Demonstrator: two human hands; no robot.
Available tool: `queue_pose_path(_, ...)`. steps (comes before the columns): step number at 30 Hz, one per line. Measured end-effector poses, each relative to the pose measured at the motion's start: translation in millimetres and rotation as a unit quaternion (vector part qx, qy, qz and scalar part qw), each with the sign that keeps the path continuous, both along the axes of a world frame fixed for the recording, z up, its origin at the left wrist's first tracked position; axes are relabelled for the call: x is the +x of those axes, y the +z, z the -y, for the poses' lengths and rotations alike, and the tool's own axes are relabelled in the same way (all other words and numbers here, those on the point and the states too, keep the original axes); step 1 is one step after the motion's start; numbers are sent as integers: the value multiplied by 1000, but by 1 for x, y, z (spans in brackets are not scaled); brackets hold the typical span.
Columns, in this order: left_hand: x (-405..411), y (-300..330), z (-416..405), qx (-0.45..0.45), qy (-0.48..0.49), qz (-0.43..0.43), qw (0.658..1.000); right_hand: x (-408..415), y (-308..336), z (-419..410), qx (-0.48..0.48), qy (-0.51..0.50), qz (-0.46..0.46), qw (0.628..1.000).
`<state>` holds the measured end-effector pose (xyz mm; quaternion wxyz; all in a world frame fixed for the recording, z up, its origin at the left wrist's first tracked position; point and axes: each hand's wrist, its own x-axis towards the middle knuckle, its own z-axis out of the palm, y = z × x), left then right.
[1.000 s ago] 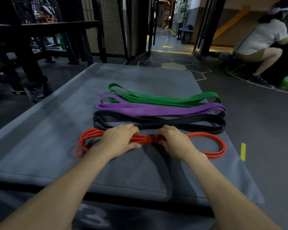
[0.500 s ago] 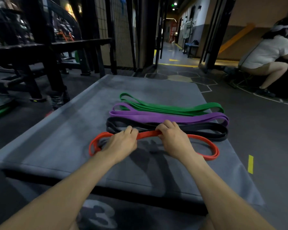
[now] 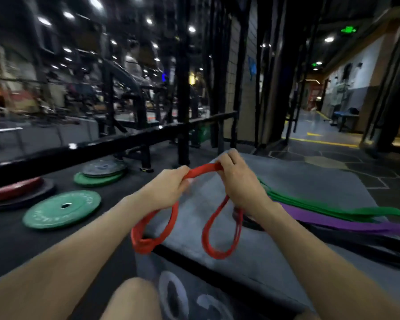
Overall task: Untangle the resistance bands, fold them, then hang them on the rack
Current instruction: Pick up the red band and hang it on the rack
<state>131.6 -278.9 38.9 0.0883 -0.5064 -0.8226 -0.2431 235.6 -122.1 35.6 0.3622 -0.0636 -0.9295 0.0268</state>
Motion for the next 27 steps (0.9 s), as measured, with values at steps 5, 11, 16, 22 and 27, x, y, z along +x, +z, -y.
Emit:
queue_pose_path(5, -21, 45, 77, 38, 108, -34, 993, -43, 49, 65, 55, 50, -34, 997)
queue_pose_path(11, -38, 89, 154, 112, 184, -92, 972, -92, 97, 134, 30, 134, -91, 986)
queue_pose_path(16, -47, 125, 188, 194, 244, -193, 930, -125, 131, 172, 8, 209, -146, 967)
queue_pose_path(22, -53, 168, 216, 271, 291, -257, 881, -150, 169, 207, -37, 272, -211, 938)
queue_pose_path(27, -55, 200, 235, 319, 343, -268, 842, -171, 204, 239, -72, 301, -244, 919)
